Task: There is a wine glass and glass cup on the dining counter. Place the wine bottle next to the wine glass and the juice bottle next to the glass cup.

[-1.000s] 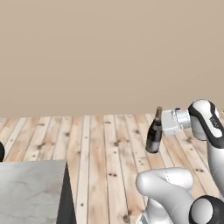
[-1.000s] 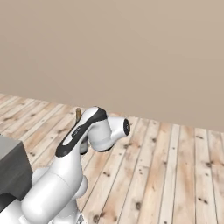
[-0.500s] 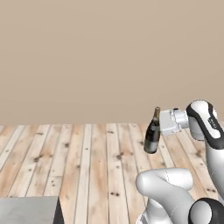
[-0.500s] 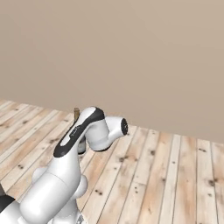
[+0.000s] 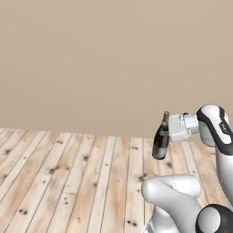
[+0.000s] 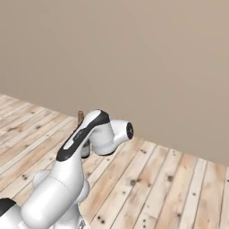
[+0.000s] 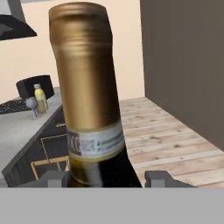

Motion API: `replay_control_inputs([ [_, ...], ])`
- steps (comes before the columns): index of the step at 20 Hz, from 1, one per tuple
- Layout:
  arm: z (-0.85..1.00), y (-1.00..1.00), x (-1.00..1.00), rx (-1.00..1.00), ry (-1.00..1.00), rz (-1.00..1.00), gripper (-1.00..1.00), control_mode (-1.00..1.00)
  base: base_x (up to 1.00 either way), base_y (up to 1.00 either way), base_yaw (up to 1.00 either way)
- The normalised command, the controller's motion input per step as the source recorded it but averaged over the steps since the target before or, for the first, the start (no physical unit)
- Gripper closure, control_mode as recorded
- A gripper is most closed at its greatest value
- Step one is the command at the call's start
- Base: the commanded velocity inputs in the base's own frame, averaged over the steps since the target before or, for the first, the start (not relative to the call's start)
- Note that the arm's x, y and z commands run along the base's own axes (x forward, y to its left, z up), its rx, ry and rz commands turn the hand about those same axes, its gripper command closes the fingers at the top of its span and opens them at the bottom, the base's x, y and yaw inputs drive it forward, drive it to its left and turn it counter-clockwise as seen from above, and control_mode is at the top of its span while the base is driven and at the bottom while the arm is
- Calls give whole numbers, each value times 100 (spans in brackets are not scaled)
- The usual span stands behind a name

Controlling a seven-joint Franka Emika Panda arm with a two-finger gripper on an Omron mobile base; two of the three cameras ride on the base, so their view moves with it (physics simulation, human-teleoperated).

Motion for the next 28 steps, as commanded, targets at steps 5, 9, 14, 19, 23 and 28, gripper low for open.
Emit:
replay_control_inputs([
  [5,0,0,0,0,0,0,100,100,65,-13,42],
  [9,0,0,0,0,0,0,100,100,65,-12,42],
  [14,0,0,0,0,0,0,100,100,64,-12,43],
  [19,0,0,0,0,0,0,100,100,60,-10,49],
  [23,0,0,0,0,0,0,100,100,40,0,74],
  [28,0,0,0,0,0,0,100,100,37,0,75],
])
